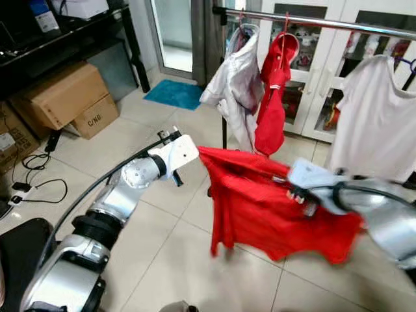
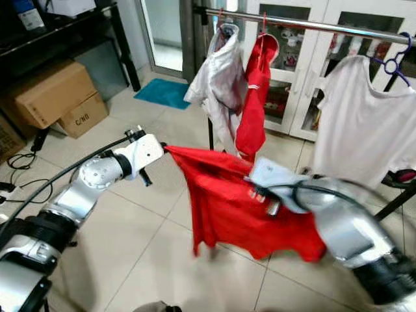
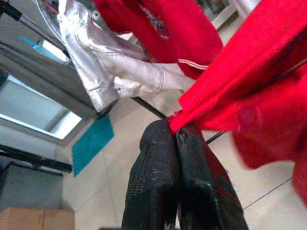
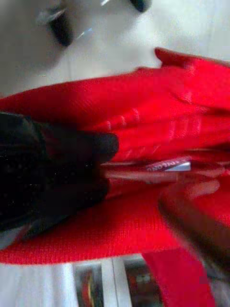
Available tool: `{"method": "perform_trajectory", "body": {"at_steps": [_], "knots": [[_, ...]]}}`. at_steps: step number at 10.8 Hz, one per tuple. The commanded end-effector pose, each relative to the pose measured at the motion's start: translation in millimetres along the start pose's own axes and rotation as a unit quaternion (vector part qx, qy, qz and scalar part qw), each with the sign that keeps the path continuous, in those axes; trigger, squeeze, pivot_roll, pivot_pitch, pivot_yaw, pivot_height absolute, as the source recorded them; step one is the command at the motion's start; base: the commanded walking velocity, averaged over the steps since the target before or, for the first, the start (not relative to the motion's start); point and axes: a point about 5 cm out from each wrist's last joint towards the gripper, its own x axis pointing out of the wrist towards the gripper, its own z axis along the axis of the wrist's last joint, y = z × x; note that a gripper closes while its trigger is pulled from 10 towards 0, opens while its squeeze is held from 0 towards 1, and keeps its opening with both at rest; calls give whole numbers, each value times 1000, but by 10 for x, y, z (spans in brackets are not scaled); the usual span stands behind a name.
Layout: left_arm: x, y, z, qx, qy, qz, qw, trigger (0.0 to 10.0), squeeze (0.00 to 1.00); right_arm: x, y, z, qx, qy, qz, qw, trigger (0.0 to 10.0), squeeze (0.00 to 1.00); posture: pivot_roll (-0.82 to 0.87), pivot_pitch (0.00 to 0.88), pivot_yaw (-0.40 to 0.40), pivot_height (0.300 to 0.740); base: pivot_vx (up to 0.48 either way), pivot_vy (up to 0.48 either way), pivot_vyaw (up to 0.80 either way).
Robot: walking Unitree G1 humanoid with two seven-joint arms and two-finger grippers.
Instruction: Hang hanger
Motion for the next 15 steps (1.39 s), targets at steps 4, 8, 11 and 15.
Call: {"method": "perform_trajectory", "body": {"at_steps": [4,8,11,15], "knots": [[-64,78,-228,50,68,3,996,0,0,-348,-119,229,-16,-58,29,998,0,0,-175,0,114,740,0,0,0],[-50,183,-75,17,5,41,999,0,0,-135,-28,96,17,-45,11,999,0,0,-163,0,106,740,0,0,0],[33,71,490,-92,-167,-3,982,0,0,218,118,230,170,-142,-16,975,0,0,-156,0,113,740,0,0,0],[-125,319,248,-3,-76,53,996,0,0,259,174,316,253,-213,-22,944,0,0,-151,0,112,740,0,0,0]]}}
